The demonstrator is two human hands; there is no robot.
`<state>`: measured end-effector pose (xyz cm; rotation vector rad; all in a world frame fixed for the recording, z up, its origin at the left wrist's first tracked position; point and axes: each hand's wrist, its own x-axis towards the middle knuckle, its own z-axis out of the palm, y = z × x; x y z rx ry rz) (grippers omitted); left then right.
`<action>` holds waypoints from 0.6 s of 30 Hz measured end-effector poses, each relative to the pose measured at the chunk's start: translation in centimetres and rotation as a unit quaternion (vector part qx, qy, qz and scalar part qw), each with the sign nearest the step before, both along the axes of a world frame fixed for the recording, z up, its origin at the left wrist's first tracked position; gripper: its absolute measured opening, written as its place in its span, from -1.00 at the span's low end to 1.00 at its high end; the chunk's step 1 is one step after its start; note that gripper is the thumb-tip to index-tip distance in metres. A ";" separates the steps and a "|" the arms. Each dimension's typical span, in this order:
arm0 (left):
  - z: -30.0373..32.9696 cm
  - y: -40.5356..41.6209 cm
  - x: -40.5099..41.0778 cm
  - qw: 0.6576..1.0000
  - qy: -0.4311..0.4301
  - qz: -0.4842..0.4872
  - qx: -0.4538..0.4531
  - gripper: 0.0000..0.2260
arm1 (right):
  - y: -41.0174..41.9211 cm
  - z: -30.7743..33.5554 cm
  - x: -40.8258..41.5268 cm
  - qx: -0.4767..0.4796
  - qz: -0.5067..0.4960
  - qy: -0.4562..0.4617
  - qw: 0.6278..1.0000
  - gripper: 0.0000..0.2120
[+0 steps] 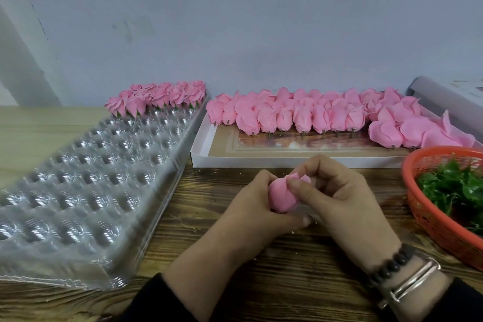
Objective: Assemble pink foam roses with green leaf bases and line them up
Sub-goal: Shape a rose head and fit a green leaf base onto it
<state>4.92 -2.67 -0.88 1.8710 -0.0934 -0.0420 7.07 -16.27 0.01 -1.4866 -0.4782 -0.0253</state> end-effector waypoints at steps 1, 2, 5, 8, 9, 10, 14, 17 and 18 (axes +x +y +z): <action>-0.2 -0.3 0.1 1.000 -0.011 0.023 0.016 -0.64 | 0.0 0.0 -0.2 -0.013 0.006 -0.014 1.000 -0.87; -0.3 -0.5 0.2 0.998 -0.022 0.045 0.032 -0.66 | 0.1 0.1 -0.3 -0.031 0.011 -0.031 0.999 -0.87; -0.4 -0.7 0.3 0.995 -0.054 0.068 0.044 -0.76 | 0.4 0.1 -0.6 -0.107 0.010 -0.094 0.990 -0.87; -0.2 -0.9 0.1 0.991 -0.103 0.048 0.069 -0.88 | 0.6 -0.1 -0.7 -0.190 -0.009 -0.172 0.967 -0.89; -0.1 -1.0 0.0 0.991 -0.110 0.042 0.064 -0.88 | 0.7 0.0 -0.8 -0.197 -0.012 -0.186 0.963 -0.93; 0.0 -1.0 -0.1 0.993 -0.109 0.036 0.038 -0.87 | 0.8 0.0 -0.9 -0.190 -0.013 -0.193 0.962 -0.96; 0.8 -1.2 -0.3 0.972 -0.047 0.057 -0.222 -0.84 | 0.8 -0.1 -1.1 -0.114 -0.086 -0.191 0.971 -0.80; 0.7 -1.1 0.3 0.922 -0.014 0.129 -0.364 -0.77 | 1.1 -0.4 -1.0 -0.076 -0.098 -0.121 0.985 -0.76; 0.8 -1.1 0.4 0.909 -0.009 0.144 -0.392 -0.78 | 1.3 -0.5 -1.0 -0.071 -0.081 -0.096 0.990 -0.72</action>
